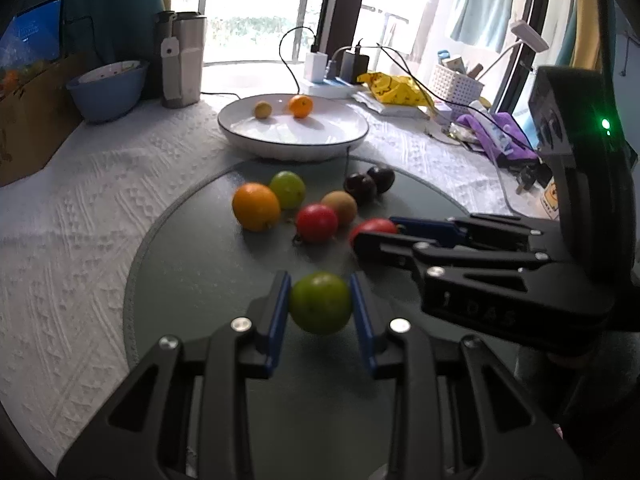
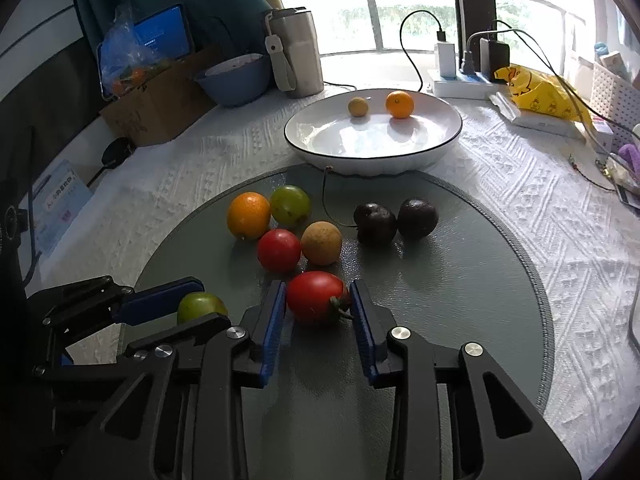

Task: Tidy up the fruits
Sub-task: 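Grasp the red tomato with the right gripper while the left grasps a green fruit, then carry the tomato with the right gripper while the left carries the green fruit to the bowl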

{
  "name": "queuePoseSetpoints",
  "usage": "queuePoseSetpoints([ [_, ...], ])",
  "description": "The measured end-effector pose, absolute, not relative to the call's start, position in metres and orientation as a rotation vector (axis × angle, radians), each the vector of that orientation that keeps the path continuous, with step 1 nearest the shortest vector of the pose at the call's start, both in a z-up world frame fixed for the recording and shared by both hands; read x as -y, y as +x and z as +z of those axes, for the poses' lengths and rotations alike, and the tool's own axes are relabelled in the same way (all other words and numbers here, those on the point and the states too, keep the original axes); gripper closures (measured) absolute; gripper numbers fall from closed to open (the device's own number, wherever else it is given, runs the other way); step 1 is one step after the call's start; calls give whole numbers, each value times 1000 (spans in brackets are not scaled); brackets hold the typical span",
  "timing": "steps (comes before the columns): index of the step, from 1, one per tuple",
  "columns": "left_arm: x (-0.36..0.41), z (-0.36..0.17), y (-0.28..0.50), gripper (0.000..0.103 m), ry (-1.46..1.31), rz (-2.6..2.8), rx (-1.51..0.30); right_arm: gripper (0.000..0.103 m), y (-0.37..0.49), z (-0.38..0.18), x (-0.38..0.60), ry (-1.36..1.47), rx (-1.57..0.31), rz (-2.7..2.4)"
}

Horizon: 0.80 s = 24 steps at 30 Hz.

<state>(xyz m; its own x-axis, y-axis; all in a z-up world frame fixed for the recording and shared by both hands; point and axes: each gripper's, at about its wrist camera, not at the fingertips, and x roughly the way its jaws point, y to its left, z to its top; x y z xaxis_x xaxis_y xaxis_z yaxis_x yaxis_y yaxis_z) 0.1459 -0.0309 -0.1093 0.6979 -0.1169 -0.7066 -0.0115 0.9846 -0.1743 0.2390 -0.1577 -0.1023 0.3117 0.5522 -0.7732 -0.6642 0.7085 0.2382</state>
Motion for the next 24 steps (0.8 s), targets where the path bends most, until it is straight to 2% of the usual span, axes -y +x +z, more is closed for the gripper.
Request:
queuePoseSetpoints([
  [24,13,-81,164,71,-162,-20,-728,69,251,-71,166,-139,-895,788],
])
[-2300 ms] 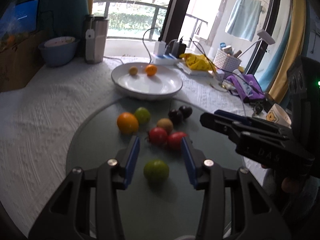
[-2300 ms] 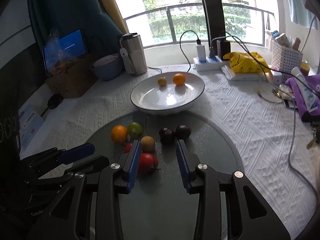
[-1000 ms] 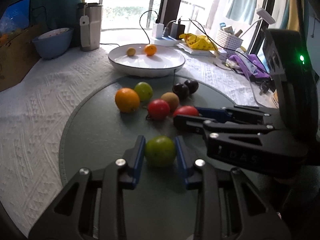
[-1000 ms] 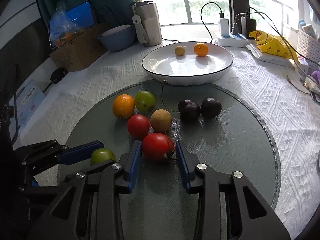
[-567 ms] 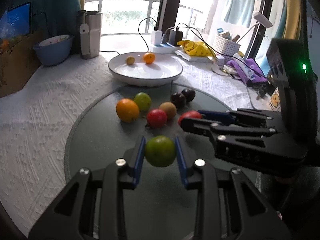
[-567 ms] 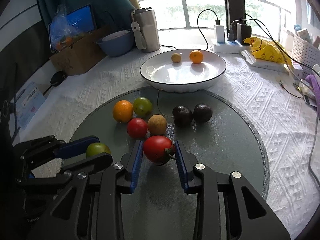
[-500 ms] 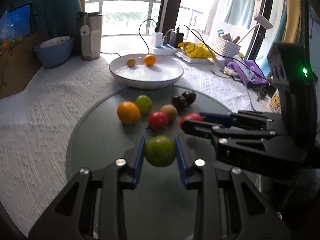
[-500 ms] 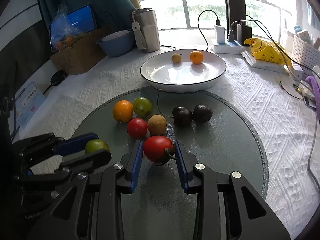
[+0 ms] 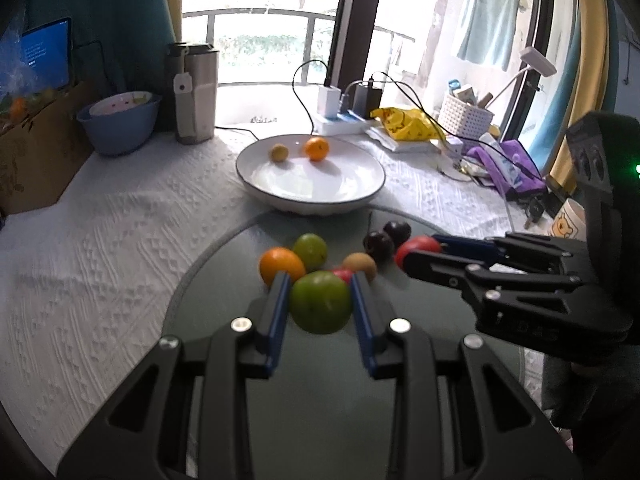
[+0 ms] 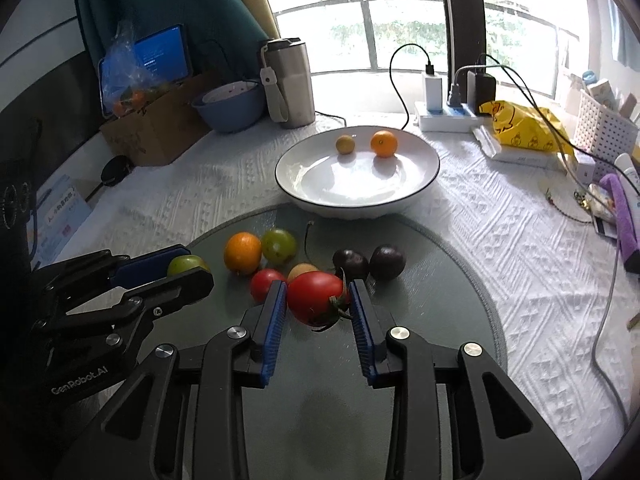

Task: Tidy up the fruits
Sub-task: 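Carry the tomato with the right gripper while the left carries the green fruit to the bowl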

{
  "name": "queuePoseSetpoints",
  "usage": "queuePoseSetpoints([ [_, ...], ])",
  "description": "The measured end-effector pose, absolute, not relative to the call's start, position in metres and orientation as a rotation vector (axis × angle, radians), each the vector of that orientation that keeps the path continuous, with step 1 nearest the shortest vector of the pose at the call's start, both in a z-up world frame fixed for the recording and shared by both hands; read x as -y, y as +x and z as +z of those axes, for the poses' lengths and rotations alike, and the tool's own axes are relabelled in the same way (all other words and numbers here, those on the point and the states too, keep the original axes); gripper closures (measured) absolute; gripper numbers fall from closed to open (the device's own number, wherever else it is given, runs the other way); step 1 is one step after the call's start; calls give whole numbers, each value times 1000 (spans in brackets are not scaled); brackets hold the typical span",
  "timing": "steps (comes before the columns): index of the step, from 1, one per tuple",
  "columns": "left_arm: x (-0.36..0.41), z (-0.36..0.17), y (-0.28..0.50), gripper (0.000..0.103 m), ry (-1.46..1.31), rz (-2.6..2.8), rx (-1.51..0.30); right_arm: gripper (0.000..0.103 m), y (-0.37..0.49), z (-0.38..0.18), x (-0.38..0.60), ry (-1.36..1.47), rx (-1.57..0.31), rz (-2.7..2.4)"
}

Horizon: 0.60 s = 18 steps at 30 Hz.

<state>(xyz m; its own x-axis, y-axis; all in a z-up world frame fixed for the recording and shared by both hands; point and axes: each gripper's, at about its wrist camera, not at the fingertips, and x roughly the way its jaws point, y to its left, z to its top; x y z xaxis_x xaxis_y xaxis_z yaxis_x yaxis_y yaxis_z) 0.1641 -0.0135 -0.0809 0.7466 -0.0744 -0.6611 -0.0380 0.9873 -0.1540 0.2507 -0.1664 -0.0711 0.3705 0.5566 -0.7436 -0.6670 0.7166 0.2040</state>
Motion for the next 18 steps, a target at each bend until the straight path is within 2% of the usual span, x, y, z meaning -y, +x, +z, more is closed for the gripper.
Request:
queuePoseSetpoints([
  [18,-9,-64,203,71,-161,-15,-694,69,286,-49,159,-142,-846,752],
])
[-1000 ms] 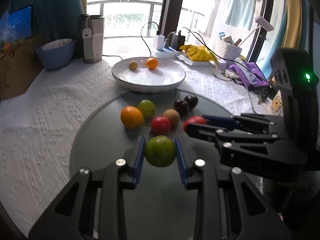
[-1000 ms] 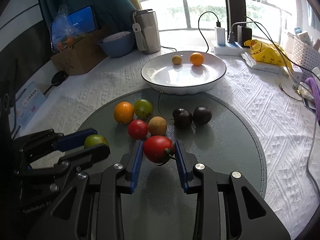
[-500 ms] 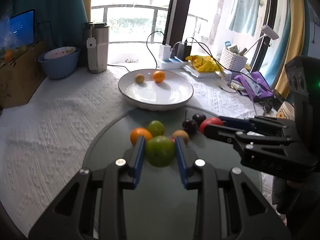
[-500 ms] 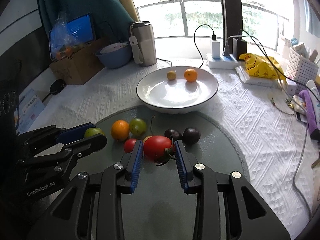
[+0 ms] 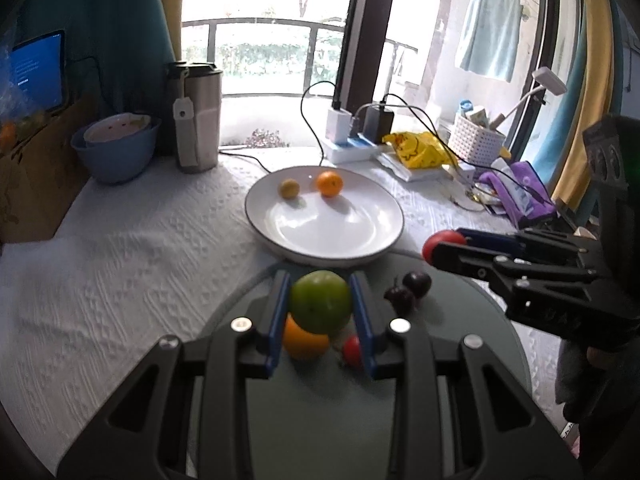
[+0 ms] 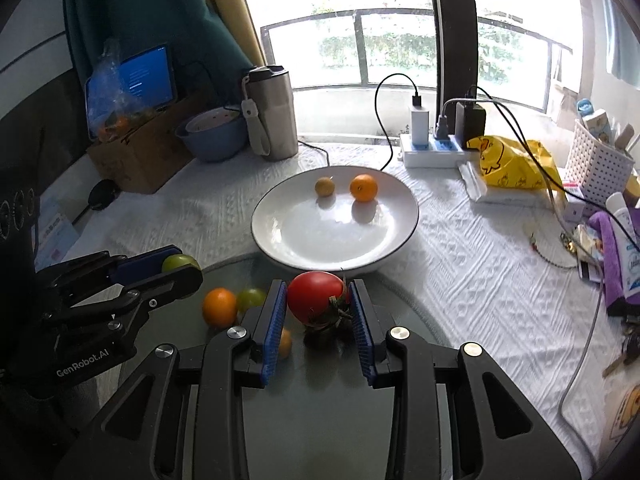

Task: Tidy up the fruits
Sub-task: 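Carry the tomato with the right gripper while the left carries the green fruit to the bowl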

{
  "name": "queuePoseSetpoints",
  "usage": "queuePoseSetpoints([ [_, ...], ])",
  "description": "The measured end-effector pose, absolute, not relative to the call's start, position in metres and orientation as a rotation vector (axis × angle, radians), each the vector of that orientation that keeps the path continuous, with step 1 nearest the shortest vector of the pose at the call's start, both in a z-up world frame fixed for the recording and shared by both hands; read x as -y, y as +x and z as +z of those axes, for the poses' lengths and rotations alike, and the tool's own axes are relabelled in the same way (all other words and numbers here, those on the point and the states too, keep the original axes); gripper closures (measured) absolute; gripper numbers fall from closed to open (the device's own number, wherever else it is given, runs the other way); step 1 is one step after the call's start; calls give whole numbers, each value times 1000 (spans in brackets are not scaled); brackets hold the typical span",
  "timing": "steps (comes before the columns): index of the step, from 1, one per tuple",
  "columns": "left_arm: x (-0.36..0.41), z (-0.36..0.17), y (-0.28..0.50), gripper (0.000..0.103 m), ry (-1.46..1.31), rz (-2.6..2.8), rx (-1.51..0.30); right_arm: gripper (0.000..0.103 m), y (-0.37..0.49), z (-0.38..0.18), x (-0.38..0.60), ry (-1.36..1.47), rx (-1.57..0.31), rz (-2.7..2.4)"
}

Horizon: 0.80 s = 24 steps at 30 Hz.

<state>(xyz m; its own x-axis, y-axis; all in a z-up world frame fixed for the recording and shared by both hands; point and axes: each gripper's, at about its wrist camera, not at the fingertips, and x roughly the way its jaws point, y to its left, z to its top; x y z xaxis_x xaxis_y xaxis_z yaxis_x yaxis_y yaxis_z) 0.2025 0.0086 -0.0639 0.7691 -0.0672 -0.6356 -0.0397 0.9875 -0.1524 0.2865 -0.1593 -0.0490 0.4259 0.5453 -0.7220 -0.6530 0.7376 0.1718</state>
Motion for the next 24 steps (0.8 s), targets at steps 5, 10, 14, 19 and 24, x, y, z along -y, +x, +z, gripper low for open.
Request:
queuePoseSetpoints([
  [5,-15,-61,217,71,-163,-13,-686,69,302,-45,155,-144,-836,746],
  [10,-20,-59,230,71,-161,-14,-681,69,318,-44,151,-149,-831,743],
  [14,-24,-60,240,71,-165,-15,-682,69,328,-45,147,-156,-832,743],
  [19,-30,-63,255,71,-165,-20,-688,69,344,-49,142,-160,-839,736],
  [24,-36,-66,272,71,-162,-21,-692,69,358,-55,136,-166,-846,735],
])
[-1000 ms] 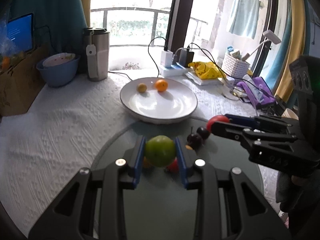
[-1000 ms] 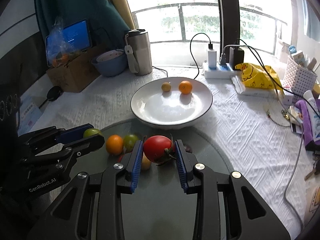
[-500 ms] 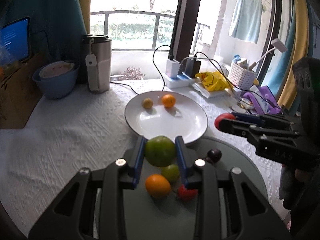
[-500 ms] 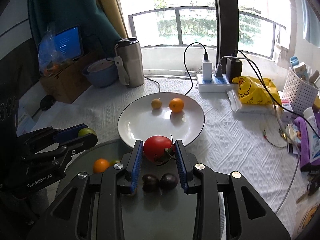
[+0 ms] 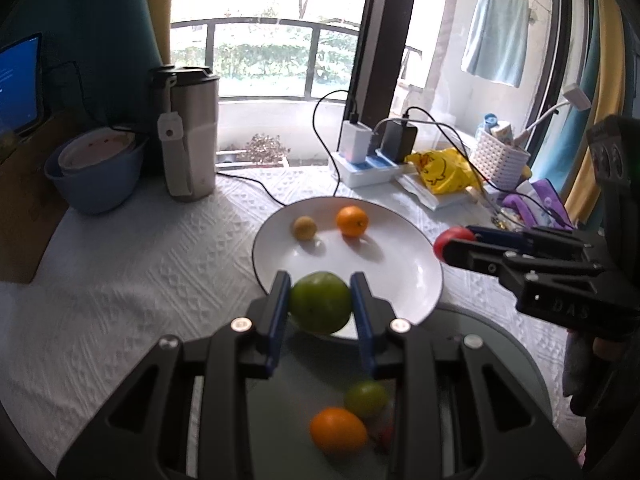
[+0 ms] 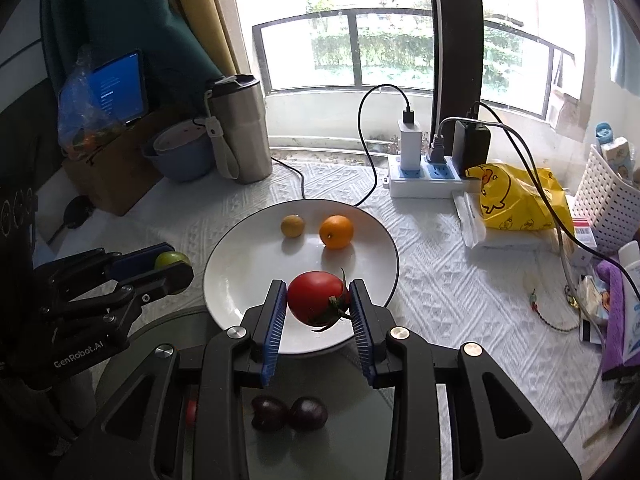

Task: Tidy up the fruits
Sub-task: 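Carry the tomato with the right gripper while the left carries the green fruit to the bowl, then open the right gripper in the bowl while the left releases the green fruit there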

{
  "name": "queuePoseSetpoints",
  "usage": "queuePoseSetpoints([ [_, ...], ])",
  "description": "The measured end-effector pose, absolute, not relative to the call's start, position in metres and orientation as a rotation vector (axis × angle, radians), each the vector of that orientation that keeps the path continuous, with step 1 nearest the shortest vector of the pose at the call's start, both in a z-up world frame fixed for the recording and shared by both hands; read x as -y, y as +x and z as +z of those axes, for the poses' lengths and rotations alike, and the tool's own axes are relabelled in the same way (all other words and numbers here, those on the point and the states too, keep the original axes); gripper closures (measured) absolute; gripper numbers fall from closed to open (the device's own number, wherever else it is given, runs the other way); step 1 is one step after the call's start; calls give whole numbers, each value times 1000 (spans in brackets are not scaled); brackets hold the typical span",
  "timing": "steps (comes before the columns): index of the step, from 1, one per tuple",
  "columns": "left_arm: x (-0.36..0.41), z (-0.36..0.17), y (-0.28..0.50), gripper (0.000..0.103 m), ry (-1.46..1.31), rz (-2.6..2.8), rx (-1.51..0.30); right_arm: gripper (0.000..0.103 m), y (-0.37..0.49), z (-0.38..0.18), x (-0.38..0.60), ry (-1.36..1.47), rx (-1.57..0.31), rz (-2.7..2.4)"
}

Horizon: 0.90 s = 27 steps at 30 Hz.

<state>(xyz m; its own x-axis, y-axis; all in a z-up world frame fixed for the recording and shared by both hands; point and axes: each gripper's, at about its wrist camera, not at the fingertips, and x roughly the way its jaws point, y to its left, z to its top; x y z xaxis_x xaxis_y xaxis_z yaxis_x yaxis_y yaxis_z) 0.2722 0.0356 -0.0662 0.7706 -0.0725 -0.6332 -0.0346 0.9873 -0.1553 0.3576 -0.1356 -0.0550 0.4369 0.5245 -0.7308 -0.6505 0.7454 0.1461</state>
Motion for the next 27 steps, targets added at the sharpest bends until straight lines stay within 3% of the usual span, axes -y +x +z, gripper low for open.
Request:
queuePoseSetpoints([
  [27,-60,-97,358,71,-153,-12,-758,69,424,-99,105,-236,-888,703],
])
